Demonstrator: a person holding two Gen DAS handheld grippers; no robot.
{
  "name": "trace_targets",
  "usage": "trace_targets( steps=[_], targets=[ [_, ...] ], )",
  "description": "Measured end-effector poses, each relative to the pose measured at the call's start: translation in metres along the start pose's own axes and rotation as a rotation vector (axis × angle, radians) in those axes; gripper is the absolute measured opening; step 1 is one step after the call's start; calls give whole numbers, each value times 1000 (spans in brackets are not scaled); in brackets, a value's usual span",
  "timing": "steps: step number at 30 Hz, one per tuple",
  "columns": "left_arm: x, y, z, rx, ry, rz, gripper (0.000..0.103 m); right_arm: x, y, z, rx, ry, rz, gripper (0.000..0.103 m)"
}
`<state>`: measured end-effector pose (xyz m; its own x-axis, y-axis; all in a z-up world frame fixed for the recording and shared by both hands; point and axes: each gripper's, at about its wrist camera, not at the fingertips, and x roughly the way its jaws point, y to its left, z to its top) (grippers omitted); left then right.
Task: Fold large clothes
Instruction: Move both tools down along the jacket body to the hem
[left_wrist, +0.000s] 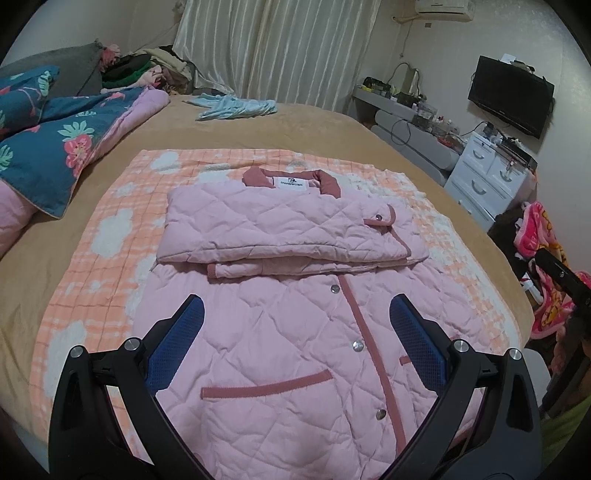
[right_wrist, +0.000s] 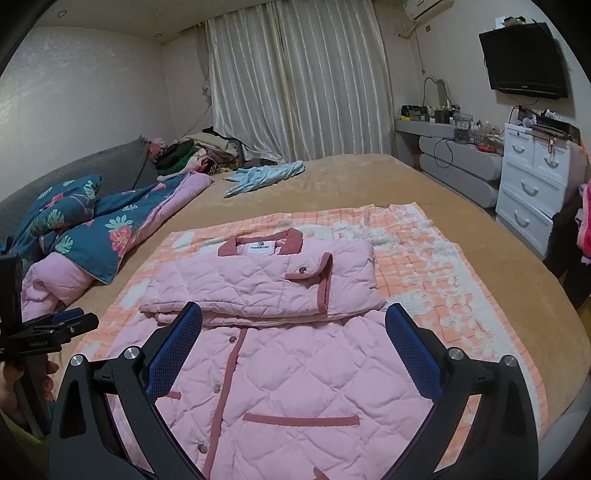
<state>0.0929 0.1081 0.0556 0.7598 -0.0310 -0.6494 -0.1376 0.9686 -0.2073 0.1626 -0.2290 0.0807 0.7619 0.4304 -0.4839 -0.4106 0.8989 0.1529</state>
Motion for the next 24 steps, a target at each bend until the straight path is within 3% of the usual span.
trace_targets(
  steps=[11,24],
  targets=[
    [-6,8,-25,3,15,42,94,-8,-5,-21,-24,36,-18,99],
    [6,34,-74,-6,99,78,94,-2,-27,-54,-17,116,-50,99]
  ],
)
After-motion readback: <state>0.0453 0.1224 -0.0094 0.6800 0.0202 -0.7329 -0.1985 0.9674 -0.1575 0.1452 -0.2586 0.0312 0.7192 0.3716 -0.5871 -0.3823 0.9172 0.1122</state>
